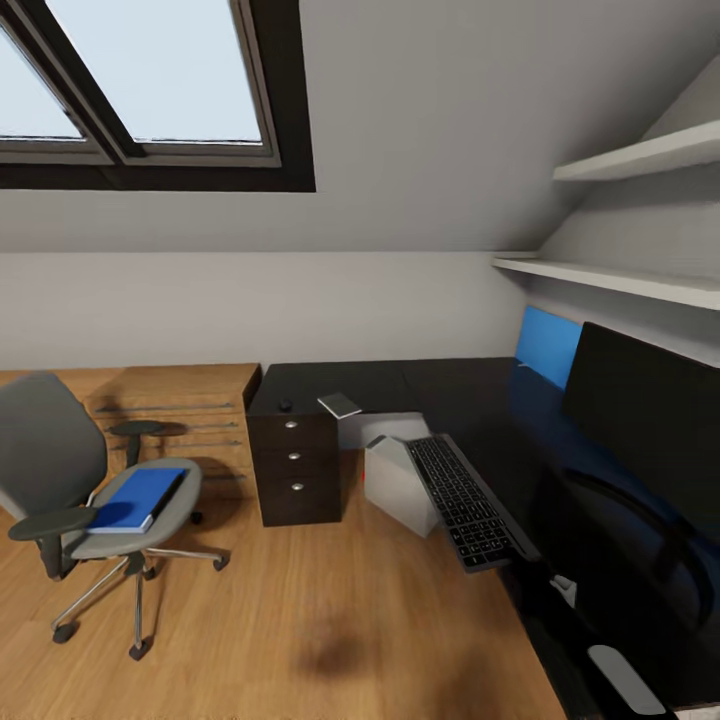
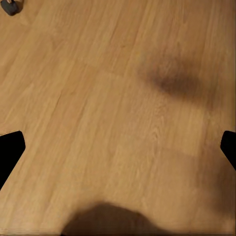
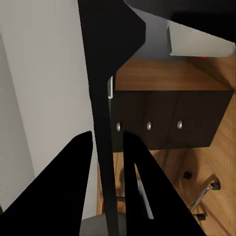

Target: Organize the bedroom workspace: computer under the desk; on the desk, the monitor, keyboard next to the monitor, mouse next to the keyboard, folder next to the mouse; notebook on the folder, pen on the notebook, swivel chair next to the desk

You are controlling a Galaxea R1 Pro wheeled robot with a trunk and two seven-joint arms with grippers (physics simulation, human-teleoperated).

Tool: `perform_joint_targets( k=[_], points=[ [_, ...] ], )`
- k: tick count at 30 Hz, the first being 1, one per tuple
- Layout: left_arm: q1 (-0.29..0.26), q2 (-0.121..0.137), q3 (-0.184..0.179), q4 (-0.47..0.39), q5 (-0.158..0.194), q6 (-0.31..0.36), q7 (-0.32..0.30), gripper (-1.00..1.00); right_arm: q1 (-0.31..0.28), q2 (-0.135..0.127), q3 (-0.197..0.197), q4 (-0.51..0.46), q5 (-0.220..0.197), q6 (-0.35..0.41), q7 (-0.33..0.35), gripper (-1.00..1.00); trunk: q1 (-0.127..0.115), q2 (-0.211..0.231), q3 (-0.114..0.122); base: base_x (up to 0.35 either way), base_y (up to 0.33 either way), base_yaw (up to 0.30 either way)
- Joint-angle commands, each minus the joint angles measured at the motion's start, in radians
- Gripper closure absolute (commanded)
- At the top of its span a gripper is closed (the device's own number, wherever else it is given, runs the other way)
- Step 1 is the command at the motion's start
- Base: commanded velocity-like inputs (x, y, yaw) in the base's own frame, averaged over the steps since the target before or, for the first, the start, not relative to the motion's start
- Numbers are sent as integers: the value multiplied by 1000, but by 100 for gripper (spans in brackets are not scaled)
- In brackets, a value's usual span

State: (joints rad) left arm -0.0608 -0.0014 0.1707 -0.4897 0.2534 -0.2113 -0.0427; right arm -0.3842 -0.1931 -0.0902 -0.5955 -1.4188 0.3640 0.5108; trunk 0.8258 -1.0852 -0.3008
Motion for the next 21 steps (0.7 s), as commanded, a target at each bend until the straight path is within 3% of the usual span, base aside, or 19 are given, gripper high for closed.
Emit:
perform_joint_targets(
  k=[1,14,21],
  points=[
    [-1,0,1,0,10,-2,-5,-100,-1,0,-3,0,-13,11,3,100,0,-1,-1,-94,-213,0],
    [-1,0,1,0,10,-2,-5,-100,-1,-5,-10,0,-13,10,-25,100,0,-1,-1,-87,-216,0],
    [-1,0,1,0,10,-2,-5,-100,-1,-6,-85,0,-14,12,-93,100,0,-1,-1,-36,-213,0]
  ],
)
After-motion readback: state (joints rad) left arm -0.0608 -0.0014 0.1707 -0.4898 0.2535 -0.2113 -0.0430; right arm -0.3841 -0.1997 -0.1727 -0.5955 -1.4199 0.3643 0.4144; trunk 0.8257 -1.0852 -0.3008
